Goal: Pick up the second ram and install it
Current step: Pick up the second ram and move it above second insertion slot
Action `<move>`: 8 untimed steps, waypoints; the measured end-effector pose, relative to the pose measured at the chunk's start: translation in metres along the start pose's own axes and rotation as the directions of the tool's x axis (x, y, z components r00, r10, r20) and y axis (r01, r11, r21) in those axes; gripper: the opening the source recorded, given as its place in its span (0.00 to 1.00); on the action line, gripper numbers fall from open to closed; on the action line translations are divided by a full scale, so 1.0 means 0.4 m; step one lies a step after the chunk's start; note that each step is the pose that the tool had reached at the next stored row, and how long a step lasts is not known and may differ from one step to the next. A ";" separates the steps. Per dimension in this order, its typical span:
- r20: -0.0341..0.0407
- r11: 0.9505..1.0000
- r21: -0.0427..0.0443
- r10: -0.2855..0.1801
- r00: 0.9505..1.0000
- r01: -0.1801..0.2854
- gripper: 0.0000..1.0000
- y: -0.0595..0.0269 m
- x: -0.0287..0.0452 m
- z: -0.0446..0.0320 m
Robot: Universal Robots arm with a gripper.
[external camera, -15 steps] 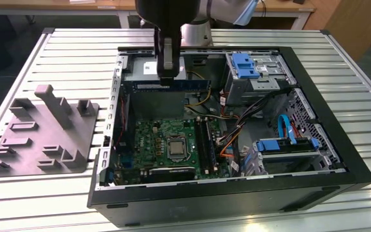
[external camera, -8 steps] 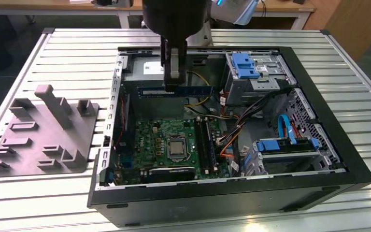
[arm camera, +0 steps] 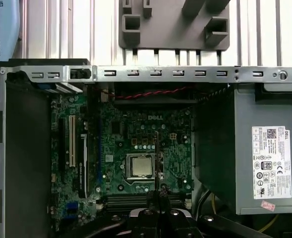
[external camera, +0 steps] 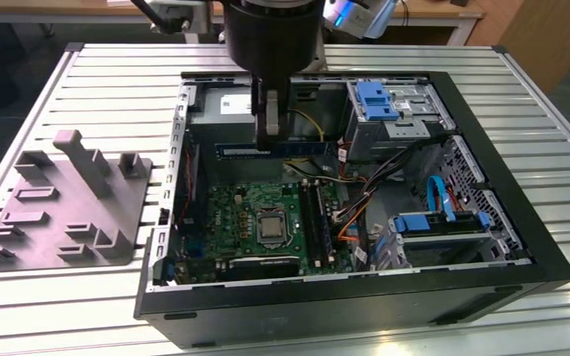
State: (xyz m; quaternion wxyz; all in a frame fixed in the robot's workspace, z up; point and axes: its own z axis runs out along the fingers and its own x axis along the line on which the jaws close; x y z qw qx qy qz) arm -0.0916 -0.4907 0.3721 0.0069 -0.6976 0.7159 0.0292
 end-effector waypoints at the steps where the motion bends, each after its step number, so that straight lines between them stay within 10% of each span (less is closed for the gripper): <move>1: 0.000 1.000 0.000 0.000 1.000 0.000 0.11 -0.001 0.001 0.004; 8: 0.000 1.000 0.000 0.000 1.000 0.000 0.11 -0.008 0.006 0.036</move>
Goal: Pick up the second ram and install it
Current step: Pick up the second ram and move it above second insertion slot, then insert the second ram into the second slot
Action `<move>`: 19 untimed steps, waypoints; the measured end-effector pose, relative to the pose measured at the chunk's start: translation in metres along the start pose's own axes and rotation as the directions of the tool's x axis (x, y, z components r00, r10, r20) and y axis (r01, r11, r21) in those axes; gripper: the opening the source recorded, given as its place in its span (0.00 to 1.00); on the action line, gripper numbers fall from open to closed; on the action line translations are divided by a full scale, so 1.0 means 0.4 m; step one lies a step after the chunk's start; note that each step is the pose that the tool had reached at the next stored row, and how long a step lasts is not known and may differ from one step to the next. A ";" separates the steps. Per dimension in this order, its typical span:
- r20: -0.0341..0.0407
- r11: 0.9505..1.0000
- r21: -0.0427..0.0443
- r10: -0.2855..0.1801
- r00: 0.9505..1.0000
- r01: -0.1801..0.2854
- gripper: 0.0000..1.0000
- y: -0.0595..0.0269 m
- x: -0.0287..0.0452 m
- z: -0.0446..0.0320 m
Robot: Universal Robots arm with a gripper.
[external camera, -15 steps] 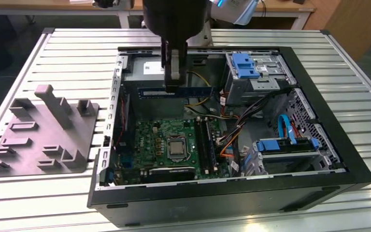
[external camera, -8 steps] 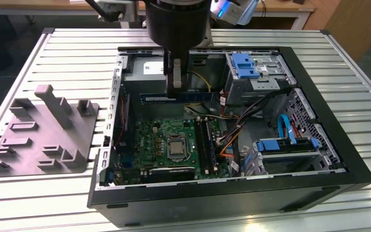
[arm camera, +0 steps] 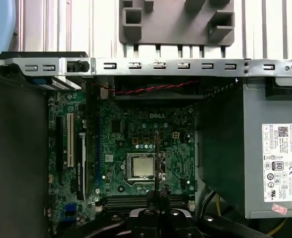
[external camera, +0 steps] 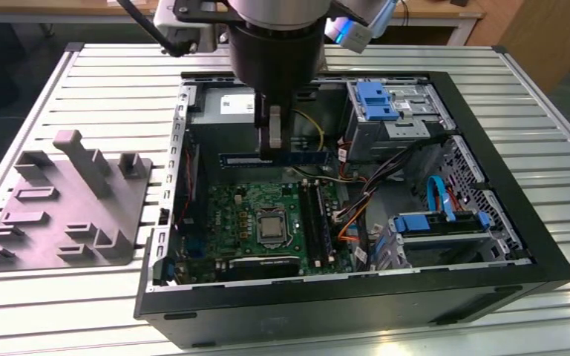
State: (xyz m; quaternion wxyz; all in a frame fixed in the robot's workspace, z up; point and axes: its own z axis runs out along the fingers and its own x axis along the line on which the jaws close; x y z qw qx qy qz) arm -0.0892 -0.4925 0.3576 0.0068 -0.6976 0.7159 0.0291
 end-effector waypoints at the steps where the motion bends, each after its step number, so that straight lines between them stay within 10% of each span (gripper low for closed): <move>1: 0.000 1.000 0.000 0.000 1.000 0.000 0.11 0.000 0.001 0.004; 19: 0.000 1.000 0.000 0.000 1.000 0.000 0.11 -0.002 0.005 0.045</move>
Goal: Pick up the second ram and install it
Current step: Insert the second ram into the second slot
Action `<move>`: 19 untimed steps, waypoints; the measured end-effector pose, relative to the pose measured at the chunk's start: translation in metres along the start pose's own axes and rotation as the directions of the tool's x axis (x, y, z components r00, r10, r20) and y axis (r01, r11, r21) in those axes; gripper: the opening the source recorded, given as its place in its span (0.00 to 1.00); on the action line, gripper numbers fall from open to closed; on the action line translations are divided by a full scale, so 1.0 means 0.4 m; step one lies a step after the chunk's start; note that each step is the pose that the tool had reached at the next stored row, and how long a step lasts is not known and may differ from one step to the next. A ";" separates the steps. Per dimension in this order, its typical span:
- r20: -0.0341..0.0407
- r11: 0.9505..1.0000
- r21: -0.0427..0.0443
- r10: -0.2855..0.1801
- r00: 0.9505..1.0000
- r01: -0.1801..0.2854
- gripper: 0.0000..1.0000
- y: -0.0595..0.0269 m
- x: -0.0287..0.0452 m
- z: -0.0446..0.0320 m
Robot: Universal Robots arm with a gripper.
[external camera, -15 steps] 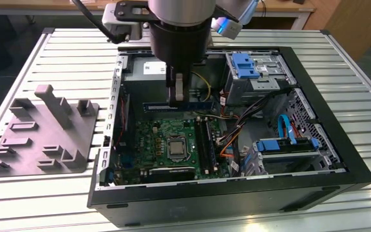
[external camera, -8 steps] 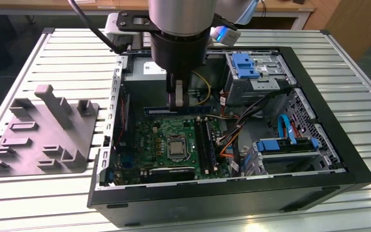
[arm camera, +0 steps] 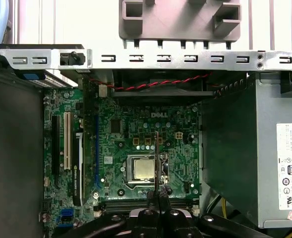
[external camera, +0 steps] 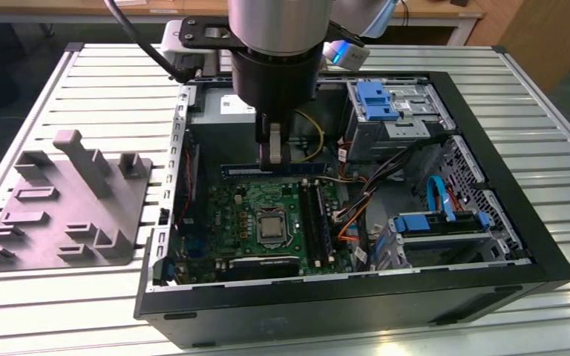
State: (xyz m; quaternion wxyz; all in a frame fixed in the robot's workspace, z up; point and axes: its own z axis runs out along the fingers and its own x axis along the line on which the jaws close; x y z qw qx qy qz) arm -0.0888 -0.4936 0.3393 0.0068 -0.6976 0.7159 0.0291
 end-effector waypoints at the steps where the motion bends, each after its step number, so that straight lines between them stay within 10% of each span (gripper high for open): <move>1: 0.000 1.000 0.000 0.000 1.000 0.000 0.11 0.000 0.000 0.000; 11: 0.003 0.997 0.004 0.081 0.997 -0.081 0.11 0.000 0.000 0.004; 19: 0.009 0.975 0.011 0.224 0.975 -0.224 0.11 0.000 0.001 0.011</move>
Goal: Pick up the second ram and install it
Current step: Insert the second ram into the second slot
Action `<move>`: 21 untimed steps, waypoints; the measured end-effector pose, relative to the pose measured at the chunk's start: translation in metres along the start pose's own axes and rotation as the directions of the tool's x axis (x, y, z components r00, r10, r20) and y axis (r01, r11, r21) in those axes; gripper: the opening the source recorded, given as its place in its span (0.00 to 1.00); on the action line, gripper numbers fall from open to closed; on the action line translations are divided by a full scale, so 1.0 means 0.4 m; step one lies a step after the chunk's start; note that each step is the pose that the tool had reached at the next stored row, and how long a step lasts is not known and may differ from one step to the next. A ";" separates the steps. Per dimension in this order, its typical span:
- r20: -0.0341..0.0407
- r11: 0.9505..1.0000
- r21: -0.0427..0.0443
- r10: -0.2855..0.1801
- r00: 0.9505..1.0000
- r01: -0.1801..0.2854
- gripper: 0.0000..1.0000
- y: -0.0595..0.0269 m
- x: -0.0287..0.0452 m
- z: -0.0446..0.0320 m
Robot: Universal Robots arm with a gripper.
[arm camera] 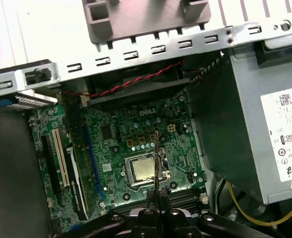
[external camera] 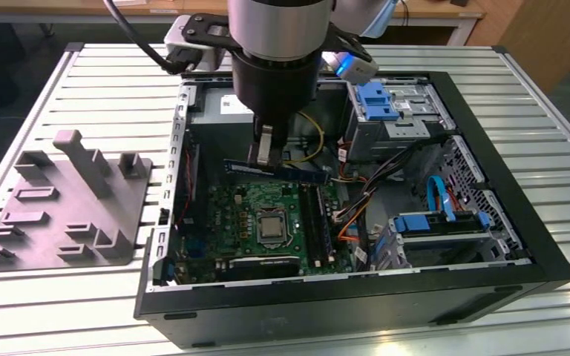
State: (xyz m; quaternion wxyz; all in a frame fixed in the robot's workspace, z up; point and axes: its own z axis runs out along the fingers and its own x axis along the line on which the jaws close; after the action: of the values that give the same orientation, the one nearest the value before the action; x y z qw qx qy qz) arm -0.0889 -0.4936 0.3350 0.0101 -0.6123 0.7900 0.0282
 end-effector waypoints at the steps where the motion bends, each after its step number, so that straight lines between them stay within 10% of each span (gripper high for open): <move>1: 0.001 1.000 0.001 0.018 1.000 -0.018 0.11 0.000 0.000 0.001; 11: 0.007 0.980 0.009 0.198 0.980 -0.198 0.11 0.000 0.000 0.008; 21: 0.016 0.928 0.016 0.373 0.928 -0.373 0.11 -0.001 0.001 0.016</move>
State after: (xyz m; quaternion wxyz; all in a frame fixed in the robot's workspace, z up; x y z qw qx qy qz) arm -0.0888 -0.4936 0.3287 0.0152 -0.4509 0.8921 0.0257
